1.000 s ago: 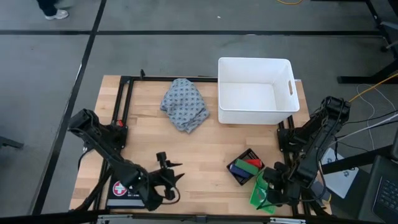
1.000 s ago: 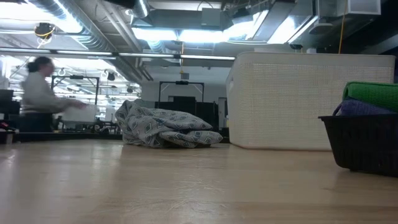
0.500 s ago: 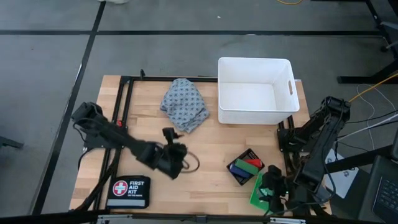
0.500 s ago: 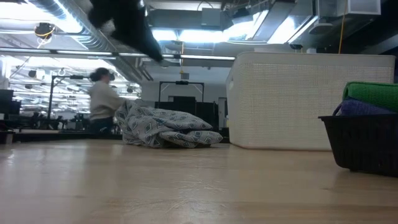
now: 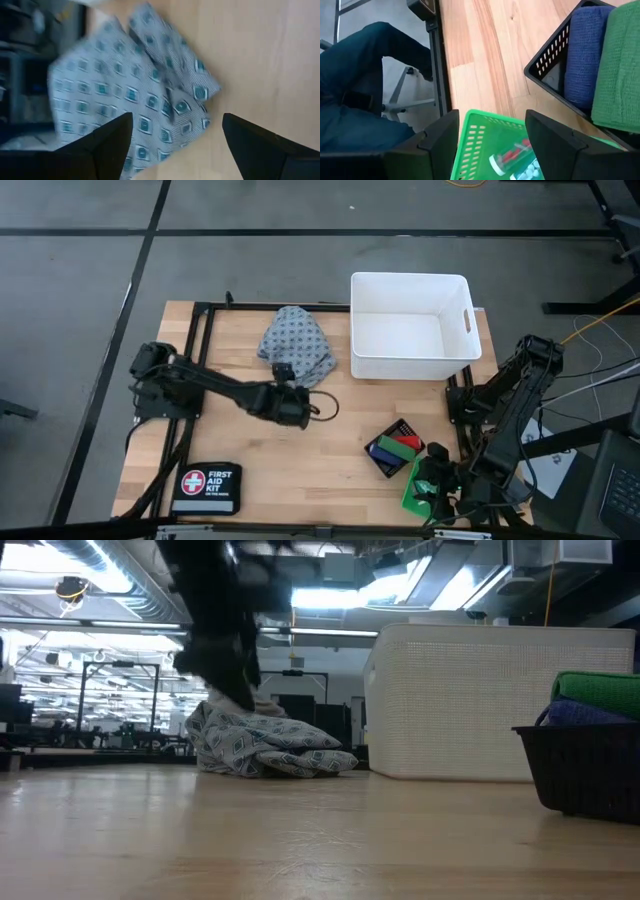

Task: Pick & Place Medicine items
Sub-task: Put the white cloth into the white bin

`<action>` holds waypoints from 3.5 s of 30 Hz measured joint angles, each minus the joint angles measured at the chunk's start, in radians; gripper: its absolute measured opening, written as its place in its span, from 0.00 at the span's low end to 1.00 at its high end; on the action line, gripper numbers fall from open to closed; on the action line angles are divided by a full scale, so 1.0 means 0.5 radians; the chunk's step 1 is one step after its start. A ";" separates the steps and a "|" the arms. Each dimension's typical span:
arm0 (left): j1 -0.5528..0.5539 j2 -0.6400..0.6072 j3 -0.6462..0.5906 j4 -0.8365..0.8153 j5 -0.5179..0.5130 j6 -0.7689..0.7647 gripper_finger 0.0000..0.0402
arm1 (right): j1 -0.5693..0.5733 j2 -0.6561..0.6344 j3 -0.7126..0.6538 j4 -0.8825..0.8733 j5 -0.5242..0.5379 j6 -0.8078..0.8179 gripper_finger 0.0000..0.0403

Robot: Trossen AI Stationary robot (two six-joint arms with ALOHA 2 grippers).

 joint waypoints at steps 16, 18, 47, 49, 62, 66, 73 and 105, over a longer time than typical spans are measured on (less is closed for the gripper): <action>0.452 0.299 -0.001 -0.051 0.028 0.404 0.76 | -0.004 0.000 0.000 -0.002 0.017 -0.075 0.57; 0.512 0.330 -0.001 -0.039 0.039 0.454 0.76 | -0.004 0.000 0.000 -0.001 0.048 -0.081 0.57; 0.930 0.592 0.002 0.008 0.462 0.115 0.04 | -0.006 0.000 0.000 0.032 0.120 -0.056 0.57; 0.911 0.471 0.001 0.018 0.501 0.069 0.03 | -0.006 0.000 0.000 0.035 0.120 -0.056 0.57; 0.667 -0.654 -0.007 0.364 0.614 -0.038 0.01 | -0.005 0.000 0.000 0.056 0.165 -0.104 0.57; 0.499 -0.839 -0.006 0.747 0.512 0.142 0.01 | -0.005 0.000 0.000 0.056 0.173 -0.117 0.57; 0.273 -0.932 -0.004 1.367 0.198 0.553 0.01 | -0.004 0.000 0.000 0.061 0.172 -0.117 0.57; 1.084 0.761 1.682 1.289 1.145 0.648 0.02 | -0.005 0.000 0.000 0.110 0.226 -0.232 0.57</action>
